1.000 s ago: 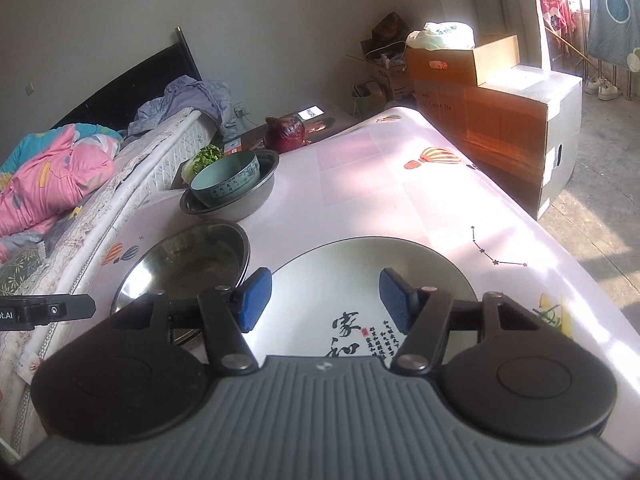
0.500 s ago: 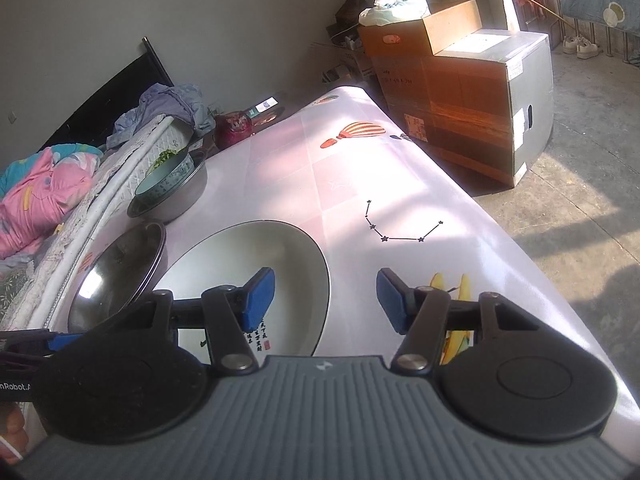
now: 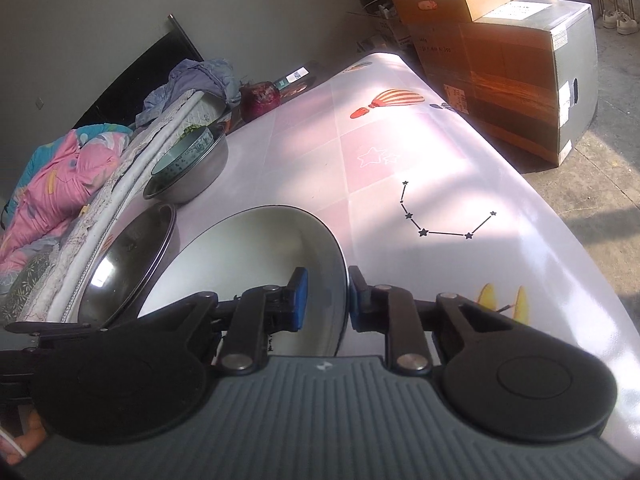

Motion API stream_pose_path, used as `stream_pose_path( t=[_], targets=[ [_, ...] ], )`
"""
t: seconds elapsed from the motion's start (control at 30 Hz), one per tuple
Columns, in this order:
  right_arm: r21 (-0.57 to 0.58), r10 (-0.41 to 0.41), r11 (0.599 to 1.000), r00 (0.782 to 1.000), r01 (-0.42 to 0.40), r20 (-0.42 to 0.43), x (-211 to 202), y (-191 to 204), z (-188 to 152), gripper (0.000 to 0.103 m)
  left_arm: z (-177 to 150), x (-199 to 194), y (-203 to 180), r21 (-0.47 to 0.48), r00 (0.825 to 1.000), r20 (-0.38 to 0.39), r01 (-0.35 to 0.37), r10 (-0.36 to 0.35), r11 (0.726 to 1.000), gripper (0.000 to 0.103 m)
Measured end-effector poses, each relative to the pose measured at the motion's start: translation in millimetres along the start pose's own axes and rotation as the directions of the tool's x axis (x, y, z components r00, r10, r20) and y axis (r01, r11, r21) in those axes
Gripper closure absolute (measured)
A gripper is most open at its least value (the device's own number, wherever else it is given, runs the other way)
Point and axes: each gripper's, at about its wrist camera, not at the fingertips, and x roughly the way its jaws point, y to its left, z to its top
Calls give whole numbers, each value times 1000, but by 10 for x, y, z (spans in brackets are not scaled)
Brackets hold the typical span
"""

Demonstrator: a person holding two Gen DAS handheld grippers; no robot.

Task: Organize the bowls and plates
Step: 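Move both grippers to the white printed ceramic plate rim and close them, then lift the white ceramic plate with both grippers toward the steel plate stack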

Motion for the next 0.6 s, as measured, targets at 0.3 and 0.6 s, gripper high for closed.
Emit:
stream_pose_path(
  t=[0.3,0.6],
  targets=[
    [39,15,999,999,-13,-49,-302,195,-341,81,-243,-266,89,47,998,-58,37,-34,998,78],
    [31,32,999,995,-30,-94,-546,713,-836,80,-710,-697,453,13,995,-85,55,-54,998,78]
  ],
)
